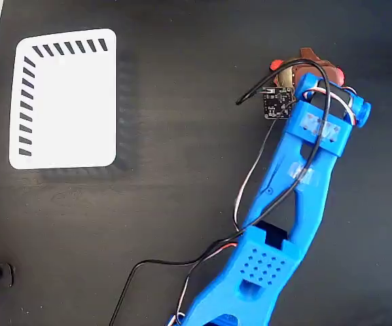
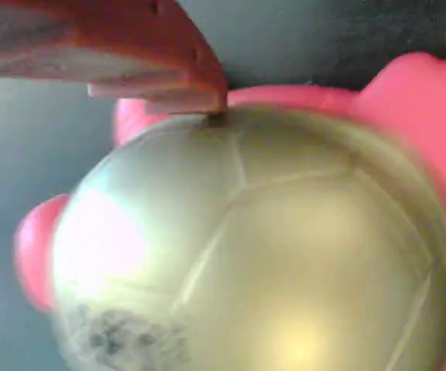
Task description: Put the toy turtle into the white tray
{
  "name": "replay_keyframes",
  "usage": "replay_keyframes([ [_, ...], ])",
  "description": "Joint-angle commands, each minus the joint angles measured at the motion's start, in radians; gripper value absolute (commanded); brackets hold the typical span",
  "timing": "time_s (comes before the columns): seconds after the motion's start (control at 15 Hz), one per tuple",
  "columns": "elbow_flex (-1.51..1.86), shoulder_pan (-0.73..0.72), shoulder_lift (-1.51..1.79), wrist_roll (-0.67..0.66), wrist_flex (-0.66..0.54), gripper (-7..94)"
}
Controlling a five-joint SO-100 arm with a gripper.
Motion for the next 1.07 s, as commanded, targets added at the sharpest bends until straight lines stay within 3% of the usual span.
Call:
replay_keyframes([
  [0.0,-0.106,0.014,0.020,-0.008,0.025,55],
  [0.33,-0.143,0.012,-0.011,-0.020,0.048,51],
  [1.0,-0.150,0.018,-0.012,-0.014,0.052,8],
])
